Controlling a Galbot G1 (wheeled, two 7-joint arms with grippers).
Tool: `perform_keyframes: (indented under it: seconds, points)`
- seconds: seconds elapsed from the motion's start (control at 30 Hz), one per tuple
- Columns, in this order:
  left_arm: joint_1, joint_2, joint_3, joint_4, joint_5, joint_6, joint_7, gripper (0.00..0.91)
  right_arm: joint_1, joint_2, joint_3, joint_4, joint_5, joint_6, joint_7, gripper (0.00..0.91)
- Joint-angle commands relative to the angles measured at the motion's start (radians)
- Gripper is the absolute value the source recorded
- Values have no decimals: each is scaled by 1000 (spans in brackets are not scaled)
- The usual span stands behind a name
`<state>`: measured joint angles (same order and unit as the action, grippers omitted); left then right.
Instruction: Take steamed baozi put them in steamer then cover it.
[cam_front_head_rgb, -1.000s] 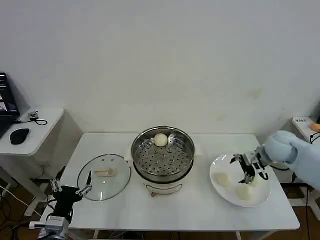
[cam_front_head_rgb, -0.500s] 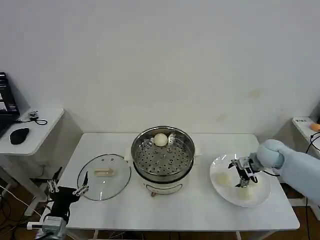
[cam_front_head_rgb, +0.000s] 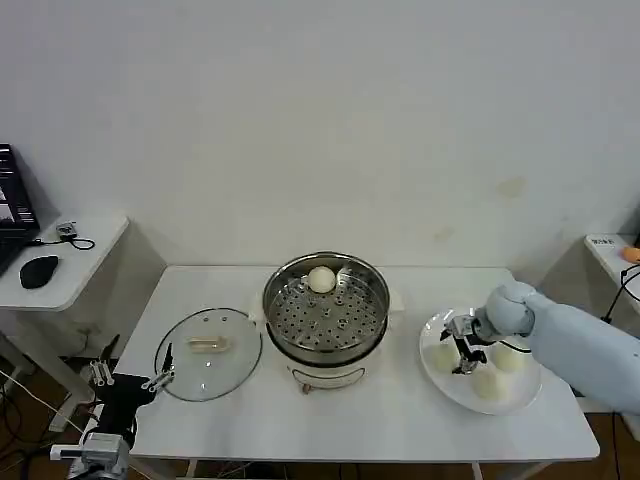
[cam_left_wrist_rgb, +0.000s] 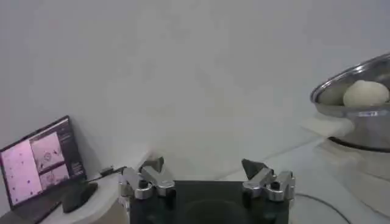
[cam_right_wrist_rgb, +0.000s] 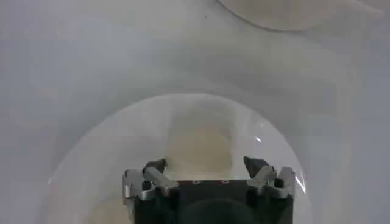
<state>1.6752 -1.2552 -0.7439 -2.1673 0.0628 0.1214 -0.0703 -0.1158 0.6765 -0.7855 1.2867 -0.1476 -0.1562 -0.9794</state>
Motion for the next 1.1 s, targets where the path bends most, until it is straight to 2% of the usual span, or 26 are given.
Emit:
perform_keyframes:
  seconds: [0.03, 0.27, 0.53, 0.67, 0.8, 0.83, 1.1]
  points:
    - [-1, -1, -1, 1, 0, 0, 0, 907, 1, 32, 0, -29, -14, -23, -13, 655]
    - [1, 0, -7, -1, -2, 0, 0, 907, 63, -9, -29, 14, 10, -30, -38, 645]
    - [-6, 5, -2, 0, -2, 1, 1, 907, 354, -89, -106, 84, 101, -41, -65, 655]
    - [-10, 9, 1, 0, -3, 1, 1, 907, 489, -80, -172, 97, 149, -54, -65, 655]
    - [-18, 16, 4, 5, -3, 2, 1, 907, 650, 12, -278, 90, 217, -99, -51, 665]
    - [-20, 17, 4, 5, -4, 2, 1, 907, 687, 40, -291, 90, 261, -113, -47, 665]
    - [-28, 32, -12, 9, -12, 7, 2, 907, 789, 272, -378, 97, 439, -230, -6, 665]
